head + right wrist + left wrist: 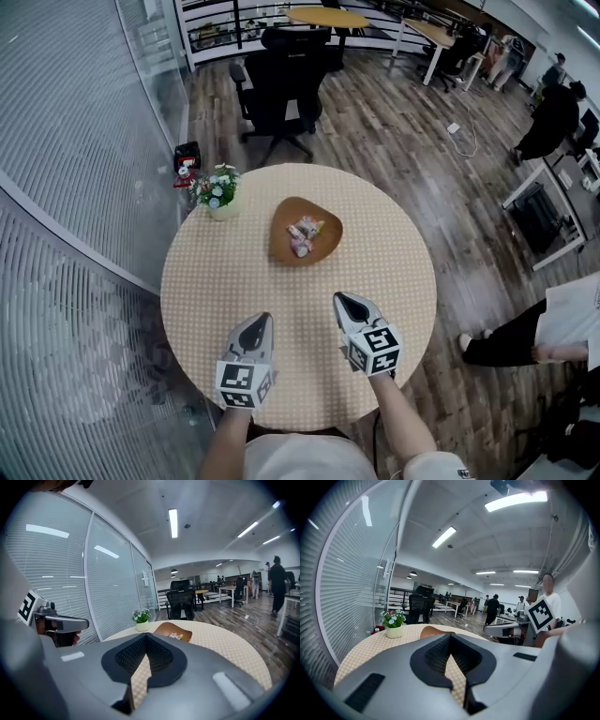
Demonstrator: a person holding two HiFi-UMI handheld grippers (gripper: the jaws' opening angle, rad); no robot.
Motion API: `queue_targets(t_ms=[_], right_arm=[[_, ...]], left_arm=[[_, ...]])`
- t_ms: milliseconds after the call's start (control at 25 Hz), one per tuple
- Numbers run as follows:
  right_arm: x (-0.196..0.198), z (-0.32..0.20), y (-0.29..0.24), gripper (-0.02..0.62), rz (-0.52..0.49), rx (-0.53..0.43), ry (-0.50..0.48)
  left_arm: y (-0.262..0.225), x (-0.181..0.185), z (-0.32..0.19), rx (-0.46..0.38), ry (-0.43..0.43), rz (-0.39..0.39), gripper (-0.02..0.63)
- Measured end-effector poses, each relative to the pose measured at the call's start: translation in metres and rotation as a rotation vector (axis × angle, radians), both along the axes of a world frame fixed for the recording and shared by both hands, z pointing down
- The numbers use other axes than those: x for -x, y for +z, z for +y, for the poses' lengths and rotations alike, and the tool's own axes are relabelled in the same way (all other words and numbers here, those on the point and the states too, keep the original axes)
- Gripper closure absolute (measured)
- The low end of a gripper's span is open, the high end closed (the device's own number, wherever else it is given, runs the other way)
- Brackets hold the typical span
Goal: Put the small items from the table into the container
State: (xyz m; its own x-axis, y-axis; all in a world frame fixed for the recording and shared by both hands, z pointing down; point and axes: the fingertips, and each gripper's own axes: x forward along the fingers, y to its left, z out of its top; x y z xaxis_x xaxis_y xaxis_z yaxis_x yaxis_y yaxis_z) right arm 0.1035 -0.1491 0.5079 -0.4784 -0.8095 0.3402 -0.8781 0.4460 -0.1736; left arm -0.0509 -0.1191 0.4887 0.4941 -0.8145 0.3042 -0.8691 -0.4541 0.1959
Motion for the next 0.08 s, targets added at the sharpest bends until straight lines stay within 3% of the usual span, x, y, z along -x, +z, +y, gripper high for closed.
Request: queue_targets(t_ms=[80], right_arm=[[-0.0002,0.0043,-0.0059,0.595,-0.005,-0.008,0.001]], left_arm=[[-0.0032,-0.0023,0.0025,-0.002,0.0,-0.003,0.606]])
